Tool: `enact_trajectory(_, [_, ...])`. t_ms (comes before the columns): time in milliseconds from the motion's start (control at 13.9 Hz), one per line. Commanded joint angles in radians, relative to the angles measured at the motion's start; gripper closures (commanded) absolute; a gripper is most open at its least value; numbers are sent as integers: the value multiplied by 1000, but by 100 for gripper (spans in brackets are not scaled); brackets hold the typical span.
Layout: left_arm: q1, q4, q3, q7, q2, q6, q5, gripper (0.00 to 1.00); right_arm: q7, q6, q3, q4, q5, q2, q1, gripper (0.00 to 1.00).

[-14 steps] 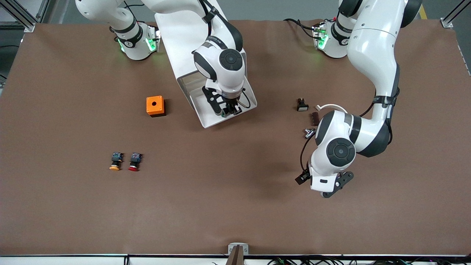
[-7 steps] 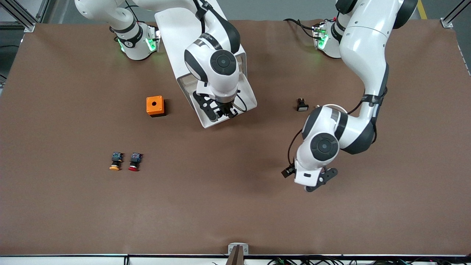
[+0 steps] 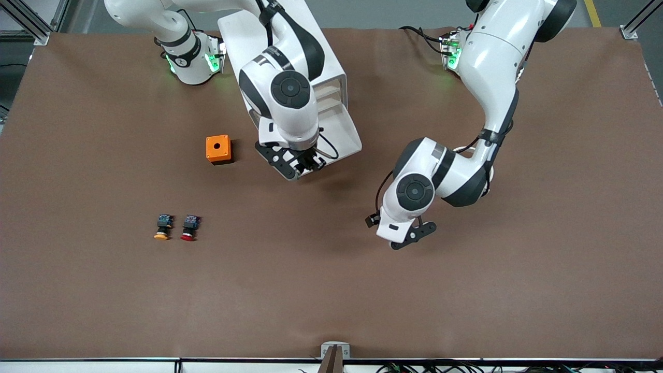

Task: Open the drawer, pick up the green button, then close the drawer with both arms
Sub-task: 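Lift the green button out with the right gripper while the left gripper approaches the drawer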

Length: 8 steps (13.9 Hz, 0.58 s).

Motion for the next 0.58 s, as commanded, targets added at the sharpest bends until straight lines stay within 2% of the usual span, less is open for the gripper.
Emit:
enact_trajectory(0, [-23,-9,0,15,-4,10,-86,1,-130,6,8,-32,-2,-18,-55,100])
enact_trajectory(144, [-38,-11,0,15,-2,10,-131,1,-214,54,7,-66,-2,-16,-87,100])
enact_trajectory(504, [-66,-11,1,15,13,11,-131,1,-415,162,7,-159,-63,-12,-155,100])
